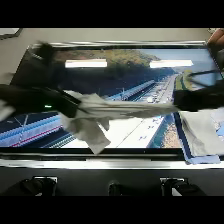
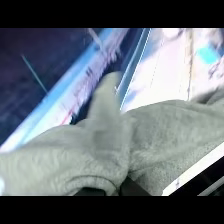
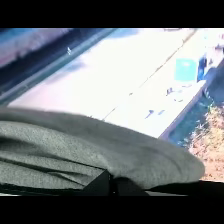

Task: Fold the shirts.

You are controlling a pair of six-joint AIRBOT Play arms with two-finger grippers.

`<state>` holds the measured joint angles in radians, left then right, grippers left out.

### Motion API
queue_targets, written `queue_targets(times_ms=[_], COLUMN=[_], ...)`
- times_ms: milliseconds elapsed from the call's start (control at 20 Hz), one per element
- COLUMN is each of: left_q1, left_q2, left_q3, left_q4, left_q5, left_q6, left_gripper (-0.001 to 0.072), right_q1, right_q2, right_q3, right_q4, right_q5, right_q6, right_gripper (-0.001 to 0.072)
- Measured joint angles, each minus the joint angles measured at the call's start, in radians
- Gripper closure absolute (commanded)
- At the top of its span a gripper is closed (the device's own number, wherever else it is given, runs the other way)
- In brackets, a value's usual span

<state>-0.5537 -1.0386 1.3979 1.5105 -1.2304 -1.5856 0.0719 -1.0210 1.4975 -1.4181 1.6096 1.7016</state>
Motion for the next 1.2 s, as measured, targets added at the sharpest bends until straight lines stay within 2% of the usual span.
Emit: queue_targets(times_ms=[150, 300, 350, 400, 450, 500, 550, 700, 950, 1050, 1200], left_q1=[0.079, 0.171, 0.197, 0.222, 0.241, 0.258, 0.28, 0.383, 0.564, 0.579, 0.535], left_q2=[-0.163, -0.342, -0.394, -0.444, -0.481, -0.511, -0.53, -0.54, -0.44, -0.395, -0.362], left_q3=[-0.065, -0.048, -0.035, -0.024, -0.017, -0.01, 0.0, 0.033, -0.045, -0.157, -0.348], left_q4=[-0.119, -0.271, -0.326, -0.388, -0.444, -0.502, -0.545, -0.576, -0.51, -0.515, -0.586], left_q5=[0.105, 0.196, 0.214, 0.227, 0.232, 0.231, 0.213, 0.097, -0.076, -0.09, -0.021], left_q6=[0.07, 0.111, 0.118, 0.125, 0.128, 0.13, 0.134, 0.138, 0.142, 0.151, 0.178], left_gripper=[0.0669, 0.0657, 0.0541, 0.0238, -0.0003, -0.0004, -0.0004, -0.0004, -0.0005, -0.0004, -0.0004], right_q1=[-0.001, -0.001, -0.001, -0.001, -0.001, -0.001, -0.001, -0.011, -0.04, -0.021, 0.021], right_q2=[-0.158, -0.32, -0.365, -0.403, -0.436, -0.462, -0.478, -0.484, -0.457, -0.455, -0.47], right_q3=[-0.086, -0.12, -0.125, -0.129, -0.132, -0.133, -0.127, -0.056, -0.02, -0.077, -0.161], right_q4=[-0.004, 0.01, 0.031, 0.059, 0.094, 0.134, 0.164, 0.203, 0.243, 0.267, 0.306], right_q5=[-0.128, -0.336, -0.41, -0.472, -0.527, -0.579, -0.613, -0.579, -0.274, -0.243, -0.262], right_q6=[-0.005, 0.048, 0.078, 0.104, 0.126, 0.143, 0.154, 0.083, -0.079, -0.106, -0.127], right_gripper=[0.0667, 0.0667, 0.0667, 0.0663, 0.0481, 0.0083, 0.0039, 0.0035, 0.0037, 0.0033, 0.0016])
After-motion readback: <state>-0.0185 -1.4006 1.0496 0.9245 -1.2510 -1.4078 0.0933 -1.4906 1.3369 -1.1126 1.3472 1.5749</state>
